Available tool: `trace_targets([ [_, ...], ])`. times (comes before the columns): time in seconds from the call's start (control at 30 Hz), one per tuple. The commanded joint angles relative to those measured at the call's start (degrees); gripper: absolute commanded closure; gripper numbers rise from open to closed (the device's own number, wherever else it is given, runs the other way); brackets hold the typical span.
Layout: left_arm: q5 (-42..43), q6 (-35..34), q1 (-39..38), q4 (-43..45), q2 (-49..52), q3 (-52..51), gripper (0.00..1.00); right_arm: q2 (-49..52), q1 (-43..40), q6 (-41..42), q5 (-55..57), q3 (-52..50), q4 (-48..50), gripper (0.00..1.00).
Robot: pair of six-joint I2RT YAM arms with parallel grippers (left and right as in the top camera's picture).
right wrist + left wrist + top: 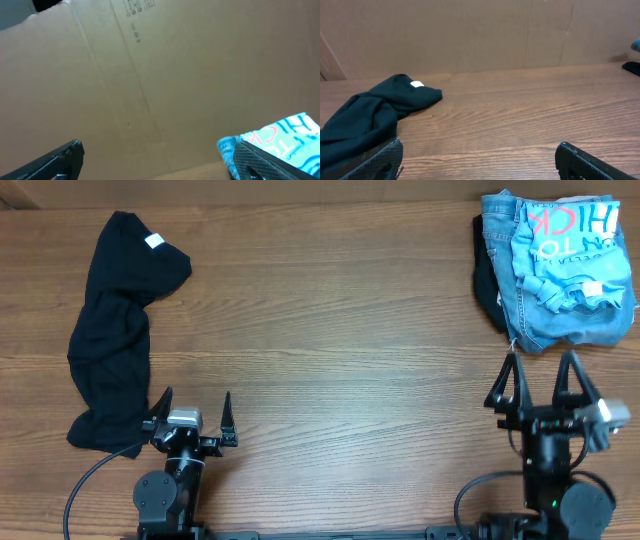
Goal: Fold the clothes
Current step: 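Reach the left gripper to the black t-shirt collar and grasp it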
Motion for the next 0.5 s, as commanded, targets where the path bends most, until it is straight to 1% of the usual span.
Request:
trace_targets([
  [0.0, -0.6, -0.8, -0.1, -0.1, -0.5, -0.2, 0.0, 10.6, 0.3, -2.1, 0.8, 10.5, 0.7, 0.0],
  [0.1, -0.6, -0.7, -0.1, -0.1, -0.5, -0.2, 0.0, 24.0, 0.3, -2.1, 0.6, 22.3, 0.8, 0.0],
  [0.2, -0.6, -0.8, -0.1, -0.1, -0.5, -0.2, 0.0, 37.9, 0.3, -2.1, -2.7, 33.3, 1.3, 0.0],
  [0.23, -0.6, -0.8, -0.1, -0.1, -0.5, -0.2, 0.0, 43.8, 0.3, -2.1, -6.3, 36.7, 5.9, 0.0],
  [0.27, -0.6, -0.8, -0.1, -0.1, -0.5, -0.2, 0.0, 47.2, 0.3, -2.1, -6.4, 37.7, 11.6, 0.0],
  [0.3, -0.6, -0.8, -0.1, -0.1, -0.5, -0.2, 0.0, 51.3, 0.3, -1.6, -6.6, 37.9, 21.1, 0.0],
  [0.33, -0.6, -0.8, -0.1, -0.1, -0.5, -0.2, 0.0, 55.2, 0.3, -1.7, -6.8, 37.9, 28.5, 0.0],
  [0.37, -0.6, -0.8, -0.1, -0.1, -0.5, -0.2, 0.0, 58.4, 0.2, -2.3, -6.4, 37.9, 32.7, 0.0],
  [0.4, -0.6, -0.8, -0.1, -0.1, -0.5, -0.2, 0.0, 61.4, -0.2, -3.1, -6.4, 37.9, 34.5, 0.0],
  [0.47, -0.6, -0.8, -0.1, -0.1, -0.5, -0.2, 0.0, 67.4, -0.3, -3.3, -6.1, 38.0, 34.3, 0.0],
])
